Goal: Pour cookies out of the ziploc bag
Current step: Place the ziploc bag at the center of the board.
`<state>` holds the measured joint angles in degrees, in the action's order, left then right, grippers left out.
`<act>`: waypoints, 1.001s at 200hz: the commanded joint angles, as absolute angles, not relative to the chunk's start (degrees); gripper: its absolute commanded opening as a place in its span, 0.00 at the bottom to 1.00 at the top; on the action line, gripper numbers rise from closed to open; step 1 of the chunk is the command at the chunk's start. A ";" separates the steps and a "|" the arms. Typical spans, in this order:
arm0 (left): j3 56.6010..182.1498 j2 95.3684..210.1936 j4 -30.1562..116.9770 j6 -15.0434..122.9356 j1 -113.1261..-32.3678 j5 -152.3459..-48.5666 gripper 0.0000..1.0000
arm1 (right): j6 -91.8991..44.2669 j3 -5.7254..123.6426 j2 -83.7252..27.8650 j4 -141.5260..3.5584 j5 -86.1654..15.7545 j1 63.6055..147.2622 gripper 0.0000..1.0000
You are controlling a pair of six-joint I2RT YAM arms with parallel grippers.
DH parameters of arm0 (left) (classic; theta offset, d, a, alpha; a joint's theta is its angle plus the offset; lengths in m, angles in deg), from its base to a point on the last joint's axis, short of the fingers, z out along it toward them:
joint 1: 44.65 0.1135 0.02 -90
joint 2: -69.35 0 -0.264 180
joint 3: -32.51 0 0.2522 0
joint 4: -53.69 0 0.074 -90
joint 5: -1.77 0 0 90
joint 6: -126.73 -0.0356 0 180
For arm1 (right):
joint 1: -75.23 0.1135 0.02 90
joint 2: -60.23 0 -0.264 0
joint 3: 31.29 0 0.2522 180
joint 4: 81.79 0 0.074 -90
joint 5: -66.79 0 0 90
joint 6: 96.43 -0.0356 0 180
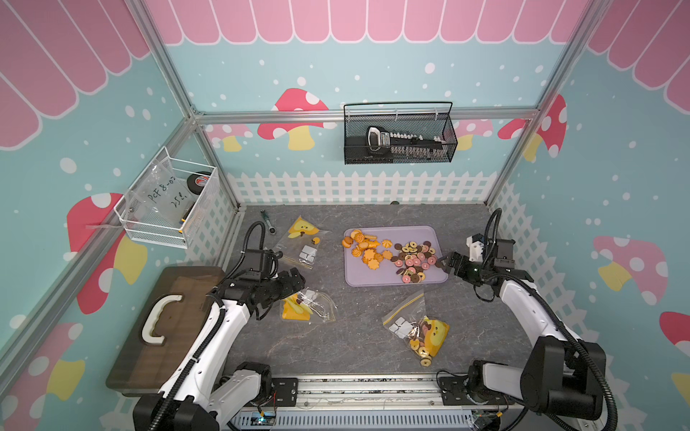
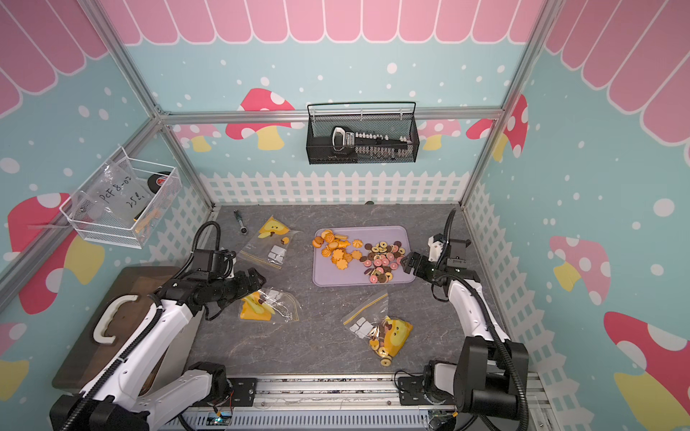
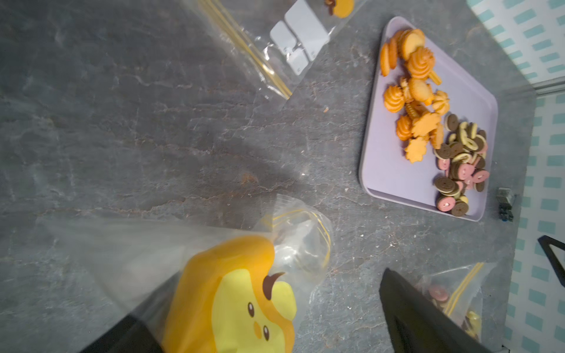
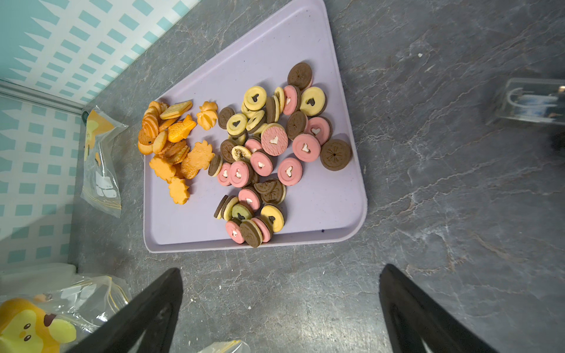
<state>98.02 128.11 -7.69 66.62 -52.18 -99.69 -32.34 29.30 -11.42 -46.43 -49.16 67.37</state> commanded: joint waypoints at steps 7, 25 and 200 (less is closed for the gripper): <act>103.63 130.92 -12.89 63.98 -53.39 -94.76 0.99 | -31.07 29.05 -8.40 -42.24 -49.37 67.91 0.99; 103.29 134.16 -14.13 63.18 -50.13 -98.23 0.99 | -30.87 28.16 -6.82 -41.53 -49.04 67.90 0.99; 110.71 145.42 2.97 67.96 -84.23 -101.30 0.99 | -30.69 28.65 2.39 -29.87 -53.04 68.22 0.99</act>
